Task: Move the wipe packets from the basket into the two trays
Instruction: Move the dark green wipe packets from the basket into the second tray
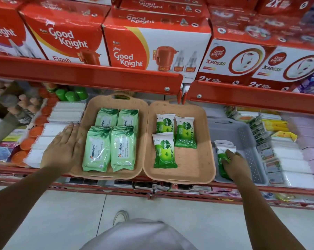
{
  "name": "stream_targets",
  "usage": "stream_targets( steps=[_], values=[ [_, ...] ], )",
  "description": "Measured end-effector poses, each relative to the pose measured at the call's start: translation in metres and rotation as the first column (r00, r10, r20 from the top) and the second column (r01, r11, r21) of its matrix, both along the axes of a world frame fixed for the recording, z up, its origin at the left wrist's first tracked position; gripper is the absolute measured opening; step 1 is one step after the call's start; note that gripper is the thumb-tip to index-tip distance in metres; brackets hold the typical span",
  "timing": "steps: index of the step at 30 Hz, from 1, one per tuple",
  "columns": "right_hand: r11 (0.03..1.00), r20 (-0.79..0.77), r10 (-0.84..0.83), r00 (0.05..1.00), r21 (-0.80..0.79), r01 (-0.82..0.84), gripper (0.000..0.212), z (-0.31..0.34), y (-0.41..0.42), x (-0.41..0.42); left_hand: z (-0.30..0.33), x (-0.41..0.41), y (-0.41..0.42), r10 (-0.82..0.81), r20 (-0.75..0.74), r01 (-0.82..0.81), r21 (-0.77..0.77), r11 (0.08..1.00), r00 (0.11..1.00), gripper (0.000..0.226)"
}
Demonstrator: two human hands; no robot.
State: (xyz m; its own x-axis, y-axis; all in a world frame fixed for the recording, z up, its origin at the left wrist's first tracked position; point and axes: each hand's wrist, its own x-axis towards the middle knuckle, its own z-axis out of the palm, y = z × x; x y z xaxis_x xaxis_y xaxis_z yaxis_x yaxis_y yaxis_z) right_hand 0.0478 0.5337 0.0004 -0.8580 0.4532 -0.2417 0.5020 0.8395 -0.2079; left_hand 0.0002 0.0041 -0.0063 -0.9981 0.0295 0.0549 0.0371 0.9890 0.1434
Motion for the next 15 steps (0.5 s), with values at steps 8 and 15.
stream_targets(
  steps=[8, 15],
  values=[
    [0.993, -0.379, 0.105, 0.92, 0.088, -0.077, 0.042, 0.049, -0.042, -0.005, 0.001, 0.0, 0.0, -0.011, 0.004, 0.011, 0.013, 1.0, 1.0, 0.071],
    [0.979, -0.266, 0.194, 0.944, -0.007, -0.204, 0.045, 0.037, -0.121, -0.013, 0.001, 0.0, -0.001, -0.01, 0.007, 0.01, 0.02, 1.0, 1.0, 0.07]
  ],
)
